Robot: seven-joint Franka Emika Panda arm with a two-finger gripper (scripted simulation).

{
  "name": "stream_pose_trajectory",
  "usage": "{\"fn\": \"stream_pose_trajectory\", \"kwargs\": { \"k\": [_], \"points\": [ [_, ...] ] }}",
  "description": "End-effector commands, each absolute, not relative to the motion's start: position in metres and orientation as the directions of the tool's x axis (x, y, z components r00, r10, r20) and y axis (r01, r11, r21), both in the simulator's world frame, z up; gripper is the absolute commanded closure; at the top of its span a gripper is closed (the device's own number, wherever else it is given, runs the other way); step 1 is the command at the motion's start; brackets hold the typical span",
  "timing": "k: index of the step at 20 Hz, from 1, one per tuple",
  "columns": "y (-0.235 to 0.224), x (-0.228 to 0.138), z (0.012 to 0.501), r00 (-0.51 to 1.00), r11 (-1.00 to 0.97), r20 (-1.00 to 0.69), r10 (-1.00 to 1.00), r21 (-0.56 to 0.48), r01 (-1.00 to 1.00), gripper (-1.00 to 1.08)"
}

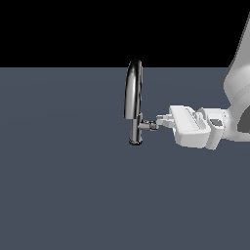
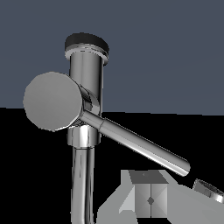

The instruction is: Turn on the faucet by rotating a designated handle.

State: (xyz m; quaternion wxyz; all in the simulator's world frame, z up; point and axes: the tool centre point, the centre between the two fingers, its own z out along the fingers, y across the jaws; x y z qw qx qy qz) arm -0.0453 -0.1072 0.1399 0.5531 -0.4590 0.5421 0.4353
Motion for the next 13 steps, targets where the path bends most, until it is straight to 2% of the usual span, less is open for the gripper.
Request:
{"fn": "stream_pose_trajectory", "kwargs": {
  "k": [1,13],
  "points": [
    [-0.105,-0.048,0.129,0.028,0.197,-1.000,-0.014,-0.030,-0.980,1.08],
    [-0.096,-0.064,0.065,0.010,0.185,-1.000,-0.002,-0.011,-0.983,1.08]
  ]
}}
